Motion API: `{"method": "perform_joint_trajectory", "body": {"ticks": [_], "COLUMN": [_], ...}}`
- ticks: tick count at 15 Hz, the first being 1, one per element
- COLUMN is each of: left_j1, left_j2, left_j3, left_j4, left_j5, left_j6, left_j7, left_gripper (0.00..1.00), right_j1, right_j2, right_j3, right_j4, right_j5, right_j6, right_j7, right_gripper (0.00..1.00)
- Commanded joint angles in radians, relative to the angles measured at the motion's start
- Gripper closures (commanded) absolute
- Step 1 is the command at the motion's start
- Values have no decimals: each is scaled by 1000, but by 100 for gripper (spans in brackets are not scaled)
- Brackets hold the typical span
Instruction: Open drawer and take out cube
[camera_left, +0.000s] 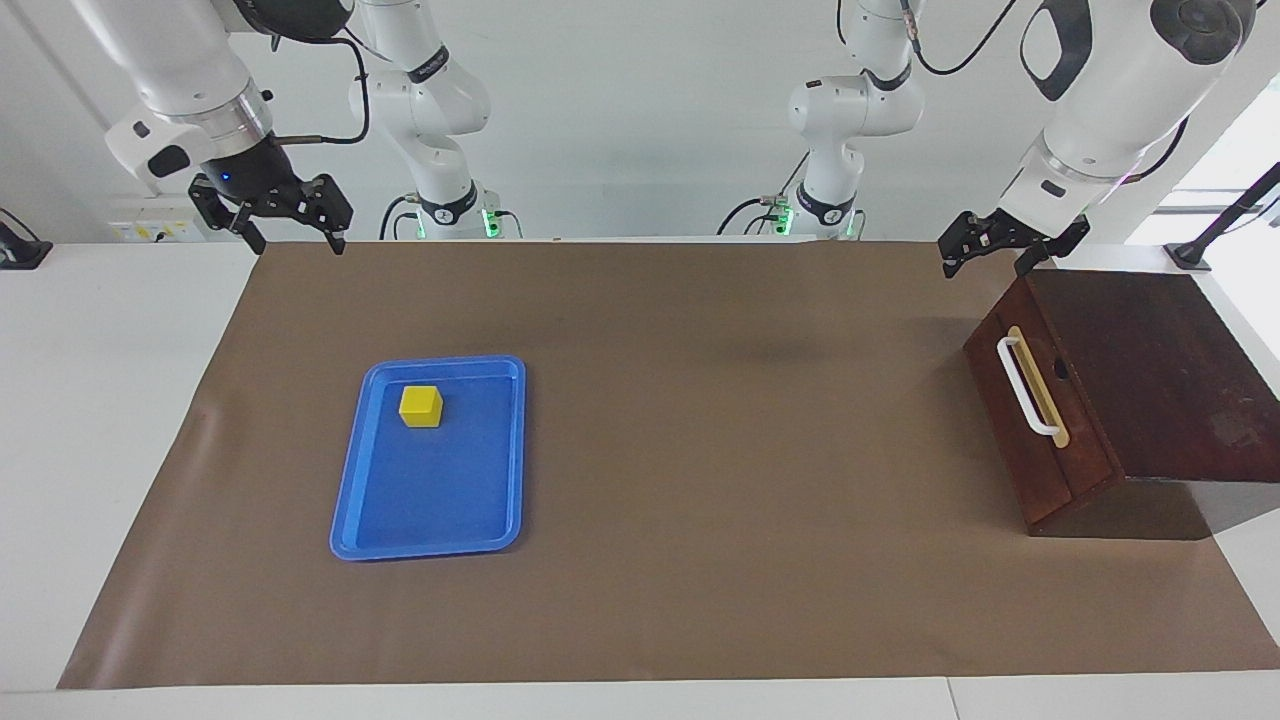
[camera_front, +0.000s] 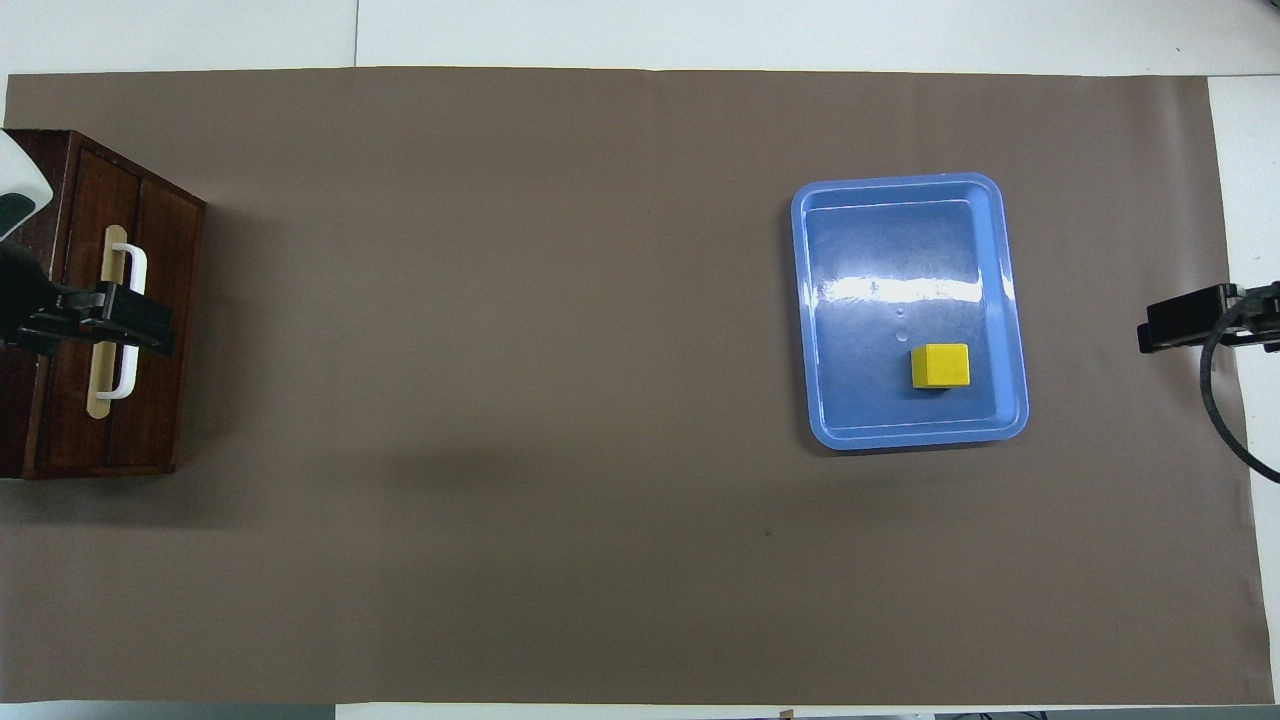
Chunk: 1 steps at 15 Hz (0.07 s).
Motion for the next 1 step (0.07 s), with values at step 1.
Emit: {"method": "perform_joint_trajectory", "body": {"ticks": [1], "left_j1": [6], "left_j2": [-7], "left_j3": [0], "left_j4": [-6], "left_j5": [-13], "left_j6": [-8], "left_j7": [-7], "left_gripper": [0], "right_j1": [-7], "right_j2": [-21], "right_j3": [2], "right_j4": [-23], "right_j5": [19], "right_j6": [5], "right_j7": [15], "right_gripper": [0]}}
